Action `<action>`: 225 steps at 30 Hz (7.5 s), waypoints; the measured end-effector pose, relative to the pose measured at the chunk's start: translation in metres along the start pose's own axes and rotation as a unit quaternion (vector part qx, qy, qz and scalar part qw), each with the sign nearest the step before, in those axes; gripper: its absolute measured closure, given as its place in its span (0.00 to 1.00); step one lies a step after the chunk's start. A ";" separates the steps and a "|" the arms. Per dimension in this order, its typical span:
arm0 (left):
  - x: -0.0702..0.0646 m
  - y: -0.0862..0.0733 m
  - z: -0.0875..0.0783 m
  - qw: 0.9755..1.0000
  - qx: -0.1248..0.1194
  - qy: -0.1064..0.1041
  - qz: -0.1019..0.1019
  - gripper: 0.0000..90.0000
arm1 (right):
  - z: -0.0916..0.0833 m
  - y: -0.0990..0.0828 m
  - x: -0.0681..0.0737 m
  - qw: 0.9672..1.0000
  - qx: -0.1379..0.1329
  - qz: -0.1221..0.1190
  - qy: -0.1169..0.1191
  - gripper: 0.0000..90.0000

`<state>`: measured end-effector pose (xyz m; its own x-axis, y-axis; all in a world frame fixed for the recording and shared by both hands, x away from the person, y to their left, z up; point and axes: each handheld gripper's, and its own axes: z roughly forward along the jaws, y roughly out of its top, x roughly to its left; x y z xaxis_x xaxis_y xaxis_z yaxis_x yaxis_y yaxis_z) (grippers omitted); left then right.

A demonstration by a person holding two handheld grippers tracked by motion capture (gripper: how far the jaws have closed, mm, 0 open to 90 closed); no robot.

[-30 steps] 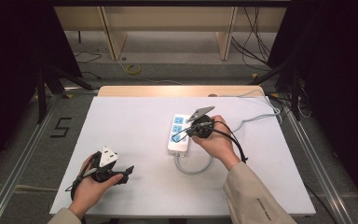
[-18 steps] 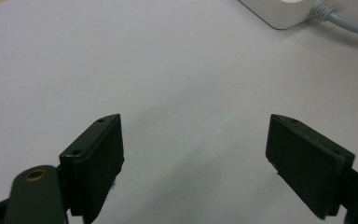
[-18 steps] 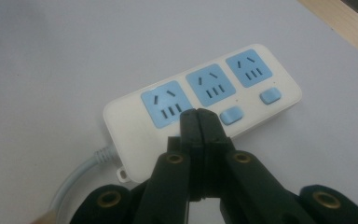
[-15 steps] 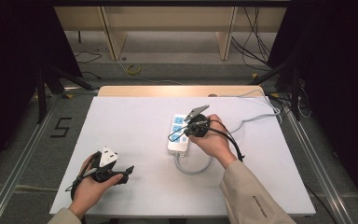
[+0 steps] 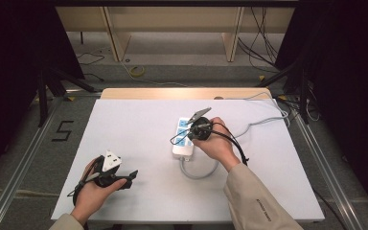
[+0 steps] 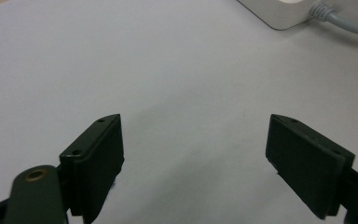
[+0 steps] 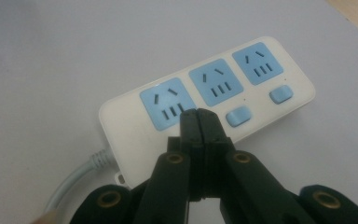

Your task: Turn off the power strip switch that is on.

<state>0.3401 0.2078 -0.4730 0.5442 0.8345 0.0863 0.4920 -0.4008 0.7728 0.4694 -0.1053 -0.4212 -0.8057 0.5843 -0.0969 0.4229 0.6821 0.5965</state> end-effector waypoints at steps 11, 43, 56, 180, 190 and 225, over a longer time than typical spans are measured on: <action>0.000 0.000 0.000 1.000 -0.001 0.000 0.000 0.21 | 0.009 0.001 0.000 1.000 0.012 0.003 0.003 1.00; 0.000 0.000 -0.001 1.000 -0.003 0.001 0.000 0.21 | 0.024 0.006 -0.001 0.999 0.038 0.002 0.008 1.00; -0.002 0.003 -0.003 1.000 -0.011 0.004 0.006 0.23 | 0.027 0.005 -0.002 0.999 0.049 0.000 0.010 1.00; -0.002 0.002 -0.003 1.000 -0.008 0.010 0.006 0.24 | -0.025 -0.040 -0.006 0.999 -0.014 0.042 0.009 0.84; -0.002 0.002 -0.003 1.000 -0.005 0.011 0.007 0.24 | -0.035 -0.054 -0.004 0.998 -0.024 0.052 0.007 0.78; -0.002 0.002 -0.004 1.000 -0.003 0.012 0.009 0.24 | -0.070 -0.139 0.001 0.985 -0.124 0.116 0.008 0.59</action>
<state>0.3373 0.2067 -0.4697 0.5372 0.8355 0.1156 0.4781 -0.4145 0.7743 0.3802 -0.2304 -0.4486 -0.7066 0.7035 0.0764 0.4836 0.4013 0.7779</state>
